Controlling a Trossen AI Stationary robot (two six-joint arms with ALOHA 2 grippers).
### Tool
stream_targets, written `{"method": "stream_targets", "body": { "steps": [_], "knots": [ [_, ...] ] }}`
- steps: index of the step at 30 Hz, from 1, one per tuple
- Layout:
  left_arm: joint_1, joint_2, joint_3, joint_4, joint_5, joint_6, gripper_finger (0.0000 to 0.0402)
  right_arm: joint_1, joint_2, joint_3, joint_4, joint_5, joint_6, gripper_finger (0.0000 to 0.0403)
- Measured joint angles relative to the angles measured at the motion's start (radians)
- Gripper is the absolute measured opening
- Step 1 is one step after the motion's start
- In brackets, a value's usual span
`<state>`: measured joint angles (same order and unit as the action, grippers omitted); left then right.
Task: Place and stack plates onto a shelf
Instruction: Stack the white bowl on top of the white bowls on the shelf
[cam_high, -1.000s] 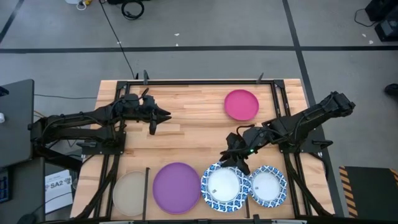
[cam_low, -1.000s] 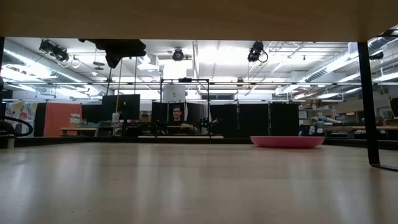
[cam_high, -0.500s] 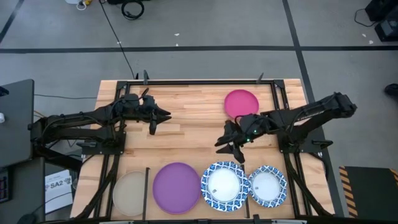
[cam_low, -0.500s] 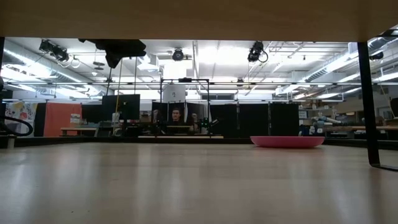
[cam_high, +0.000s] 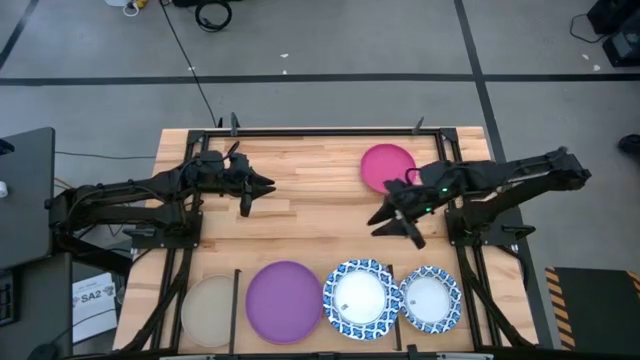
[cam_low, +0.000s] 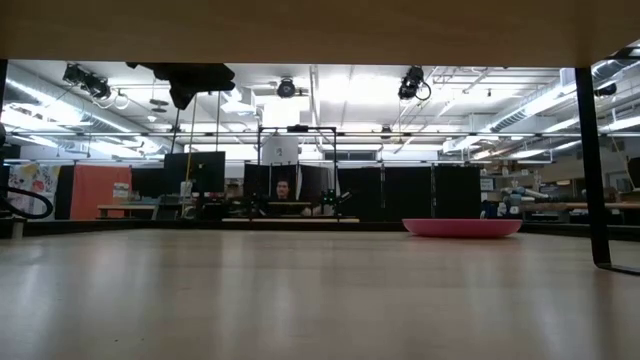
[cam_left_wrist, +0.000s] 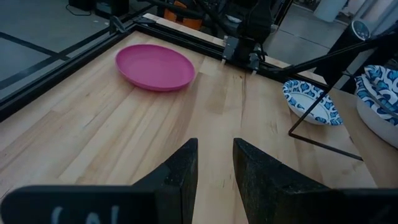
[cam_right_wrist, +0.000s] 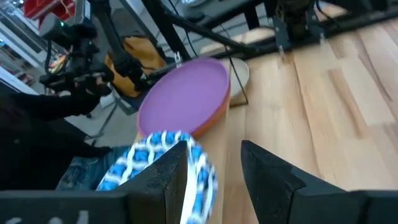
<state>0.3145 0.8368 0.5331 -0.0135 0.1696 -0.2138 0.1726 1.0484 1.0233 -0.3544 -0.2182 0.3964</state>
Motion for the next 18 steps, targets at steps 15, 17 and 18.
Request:
{"method": "stream_targets", "body": {
  "steps": [15, 17, 18],
  "knots": [
    [0.000, 0.000, 0.000, 0.000, 0.000, -0.001, 0.0107, 0.231, -0.168, 0.000, -0.572, 0.177, 0.257, 0.0155],
    [0.000, 0.000, 0.000, 0.000, 0.000, -0.004, 0.0107, 0.269, -0.161, 0.000, -0.660, 0.203, 0.291, 0.0155],
    [0.000, 0.000, 0.000, 0.000, 0.000, -0.005, 0.0107, 0.287, -0.155, 0.000, -0.697, 0.214, 0.309, 0.0155]
  ]
}}
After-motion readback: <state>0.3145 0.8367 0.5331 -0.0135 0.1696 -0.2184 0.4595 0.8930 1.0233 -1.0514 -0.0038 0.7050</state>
